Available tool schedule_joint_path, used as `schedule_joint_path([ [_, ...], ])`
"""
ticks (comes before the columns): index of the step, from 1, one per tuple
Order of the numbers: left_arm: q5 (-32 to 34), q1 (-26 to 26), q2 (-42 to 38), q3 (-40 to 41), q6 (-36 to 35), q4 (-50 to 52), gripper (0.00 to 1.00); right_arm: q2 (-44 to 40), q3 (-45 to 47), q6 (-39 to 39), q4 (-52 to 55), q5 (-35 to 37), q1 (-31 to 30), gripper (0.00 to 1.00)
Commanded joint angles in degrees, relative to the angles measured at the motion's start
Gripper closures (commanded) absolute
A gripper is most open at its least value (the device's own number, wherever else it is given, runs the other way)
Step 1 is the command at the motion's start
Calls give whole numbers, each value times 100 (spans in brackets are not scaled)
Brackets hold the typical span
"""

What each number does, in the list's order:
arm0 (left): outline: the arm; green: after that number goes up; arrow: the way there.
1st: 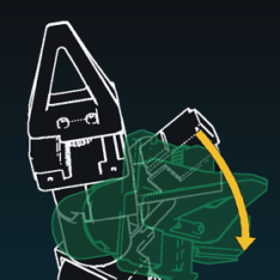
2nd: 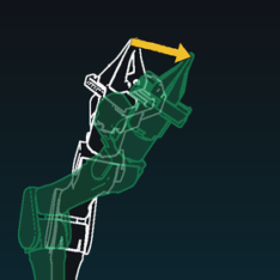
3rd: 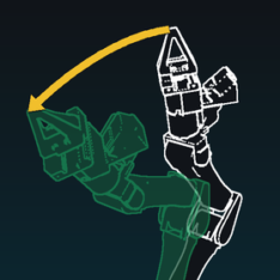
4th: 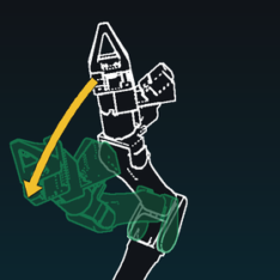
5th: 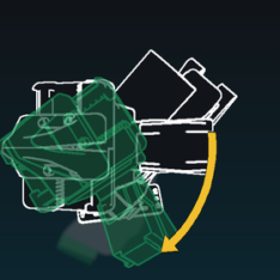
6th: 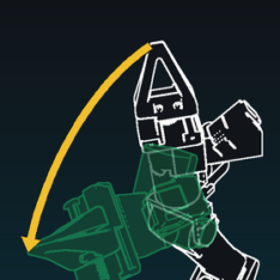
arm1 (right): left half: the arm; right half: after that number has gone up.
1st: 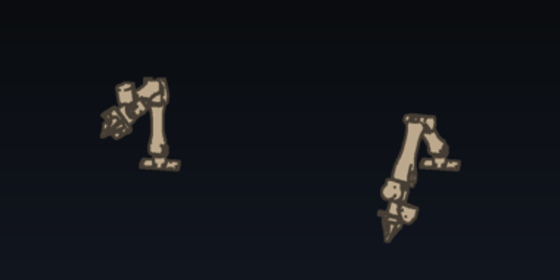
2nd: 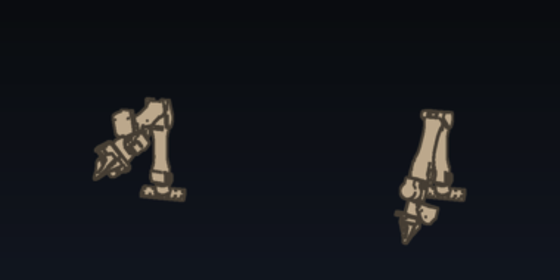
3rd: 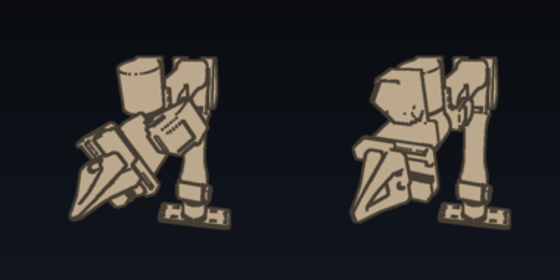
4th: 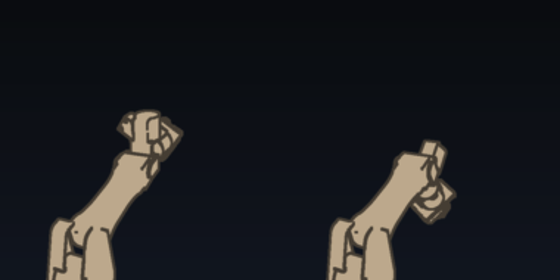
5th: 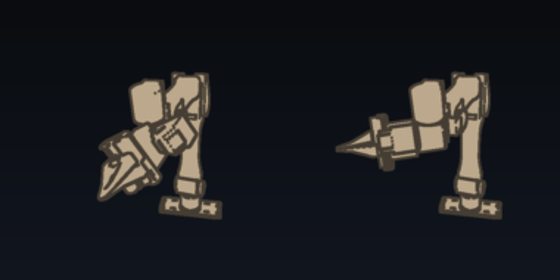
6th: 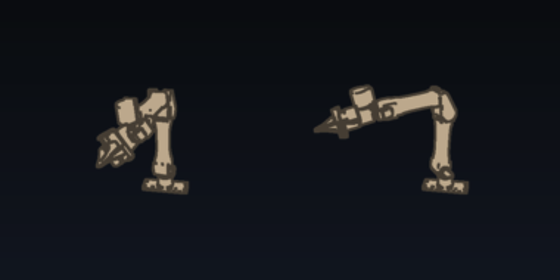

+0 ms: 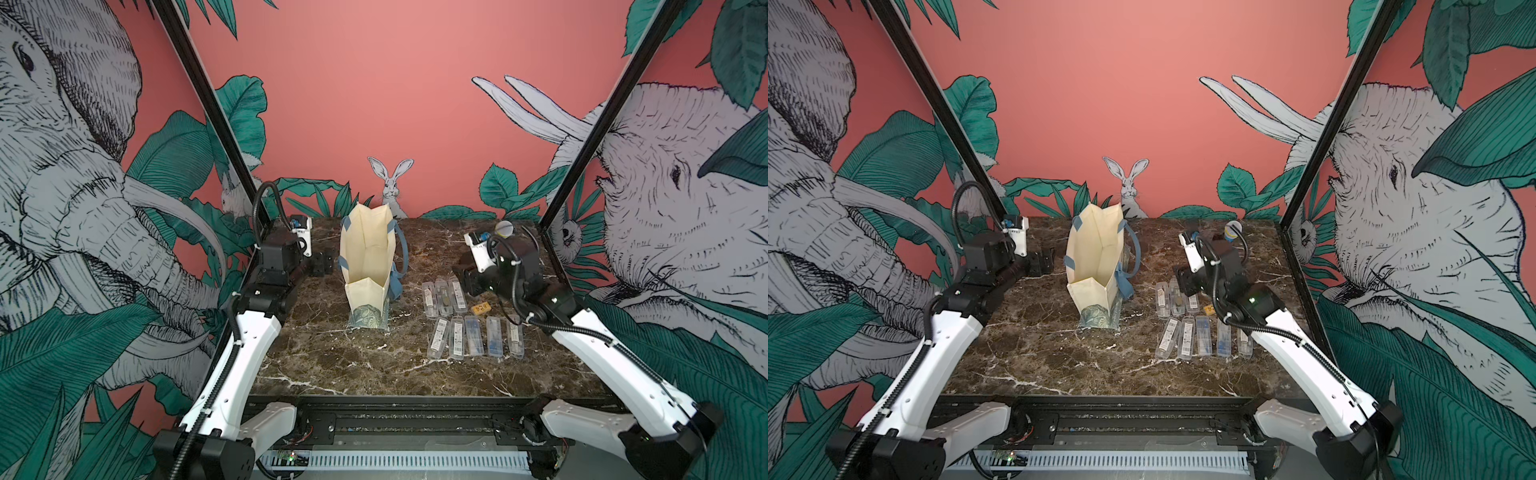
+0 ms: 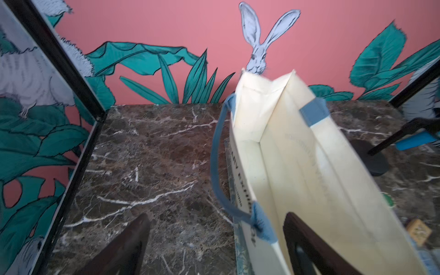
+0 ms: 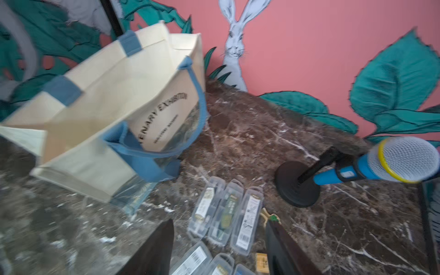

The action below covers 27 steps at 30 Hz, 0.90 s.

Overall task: Take out the compass set from the canvas bag
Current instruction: Reset both arms

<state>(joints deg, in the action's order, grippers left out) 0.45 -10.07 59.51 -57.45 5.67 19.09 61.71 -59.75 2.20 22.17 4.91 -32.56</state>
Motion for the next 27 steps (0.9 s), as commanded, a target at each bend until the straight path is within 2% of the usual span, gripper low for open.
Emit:
schedule_joint_path([
  [1, 618, 31, -236, 943, -107, -726, 13, -469, 1386, -918, -1774, 1153, 134, 30],
  [4, 1041, 30, -213, 1692, -208, -1280, 14, -906, 2712, -1748, -3354, 1677, 198, 17],
  [6, 1088, 37, -46, 2059, -300, -1754, 14, -874, 3263, -1756, -4188, 1880, 419, 15],
  [12, 1003, 70, 907, 2274, -971, -2645, 14, 220, 3738, -1748, -5688, 1991, 998, 13],
  [16, 780, 161, 1436, 2410, -1337, -3376, 14, 1074, 4159, -1595, -7207, 1424, 1463, 10],
  [19, 777, 285, 1804, 2579, -1229, -4076, 15, 1446, 4184, -1773, -7691, 1420, 1616, 7],
  [22, 461, 418, 2009, 2899, -1048, -4920, 15, 1354, 3946, -1709, -7071, 1238, 1725, 9],
  [24, 482, 456, 2143, 2994, -1086, -5276, 16, 1456, 3991, -1745, -7442, 1162, 1819, 6],
  [27, 427, 516, 2126, 3080, -1226, -5476, 16, 1177, 4046, -1433, -6672, 936, 1827, 5],
])
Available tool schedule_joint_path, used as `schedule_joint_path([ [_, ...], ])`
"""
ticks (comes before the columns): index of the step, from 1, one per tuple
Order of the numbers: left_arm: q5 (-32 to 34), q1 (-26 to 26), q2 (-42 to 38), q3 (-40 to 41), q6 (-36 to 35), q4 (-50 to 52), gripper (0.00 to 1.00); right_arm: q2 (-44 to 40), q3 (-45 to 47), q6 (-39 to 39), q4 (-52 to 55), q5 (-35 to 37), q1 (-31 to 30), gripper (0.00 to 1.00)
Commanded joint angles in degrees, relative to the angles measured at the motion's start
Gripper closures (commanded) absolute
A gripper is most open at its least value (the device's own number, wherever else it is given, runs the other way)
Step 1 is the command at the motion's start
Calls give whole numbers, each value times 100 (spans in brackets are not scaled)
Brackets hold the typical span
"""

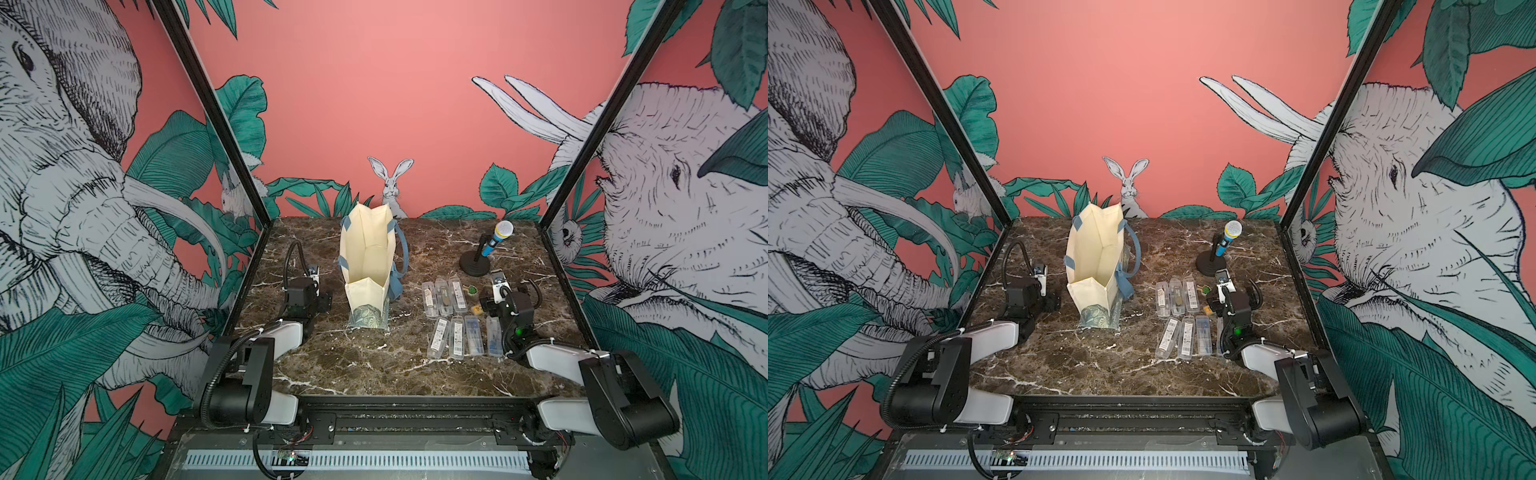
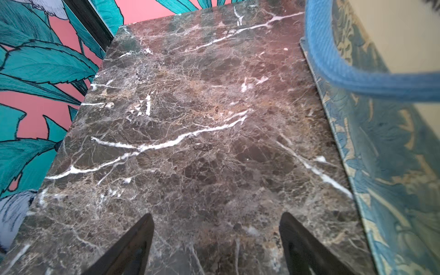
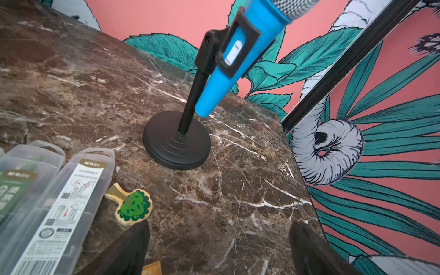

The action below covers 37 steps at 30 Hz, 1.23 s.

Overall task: Take out the compass set from the canvas bag
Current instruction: Reset both arms

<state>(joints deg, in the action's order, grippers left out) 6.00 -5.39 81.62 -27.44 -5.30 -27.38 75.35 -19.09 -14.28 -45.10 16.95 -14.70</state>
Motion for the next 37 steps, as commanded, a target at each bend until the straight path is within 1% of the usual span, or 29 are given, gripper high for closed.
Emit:
schedule_joint_path([
  [1, -152, 59, -77, 73, -156, -849, 16, -88, 131, 276, -217, -313, 46, 5],
  [2, -241, 63, -56, 72, -235, -903, 16, 117, 295, 262, -662, -293, 46, 5],
  [4, -250, 92, 132, 231, -292, -1406, 16, 749, 503, 122, -1874, -158, 47, 2],
  [5, -272, 132, 269, 327, -266, -1723, 15, 926, 475, 139, -1983, 21, 49, 2],
  [7, -412, 177, 565, 432, -278, -2162, 17, 1060, 502, 326, -2155, 29, 179, 2],
  [9, -538, 210, 735, 433, -305, -2353, 18, 1141, 608, 657, -2222, -321, 497, 2],
  [11, -464, 283, 732, 391, -161, -2259, 15, 1586, 506, 696, -2713, -460, 615, 2],
  [12, -447, 301, 740, 376, -133, -2250, 14, 1698, 451, 741, -2619, -339, 626, 1],
  [13, -427, 305, 753, 346, -129, -2223, 13, 1400, 377, 803, -2047, -324, 634, 1],
  [14, -431, 302, 749, 345, -141, -2196, 12, 1267, 314, 859, -1742, -270, 641, 1],
  [15, -432, 301, 741, 343, -138, -2160, 12, 1292, 291, 952, -1771, -55, 644, 1],
  [17, -433, 301, 731, 345, -139, -2152, 11, 1540, 283, 989, -2244, 389, 615, 1],
  [18, -438, 309, 734, 345, -138, -2161, 10, 1492, 308, 1005, -2219, 449, 594, 1],
  [19, -427, 300, 739, 337, -138, -2154, 9, 1463, 387, 976, -2258, 238, 595, 1],
  [20, -429, 301, 733, 337, -140, -2167, 8, 1508, 380, 841, -2299, -122, 599, 1],
  [21, -427, 308, 736, 344, -138, -2164, 8, 1516, 212, 792, -2023, -331, 635, 1],
  [22, -424, 302, 730, 346, -138, -2158, 8, 1383, 11, 882, -1401, -669, 770, 1],
  [23, -426, 290, 739, 345, -138, -2162, 8, 1298, -116, 921, -994, -835, 839, 1],
  [24, -427, 301, 736, 349, -138, -2167, 7, 1306, -162, 944, -918, -983, 905, 1],
  [25, -428, 301, 732, 345, -145, -2162, 7, 1391, -133, 955, -1144, -1049, 925, 1],
  [32, -427, 317, 728, 345, -138, -2171, 6, 1385, -197, 1014, -1009, -1135, 999, 1],
  [34, -424, 299, 724, 345, -138, -2170, 3, 1368, -239, 1062, -903, -1235, 1052, 1],
  [35, -424, 297, 732, 345, -144, -2167, 0, 1372, -240, 1087, -902, -1285, 1089, 1],
  [37, -424, 301, 727, 345, -138, -2165, 0, 1368, -182, 1094, -1001, -1241, 1094, 1],
])
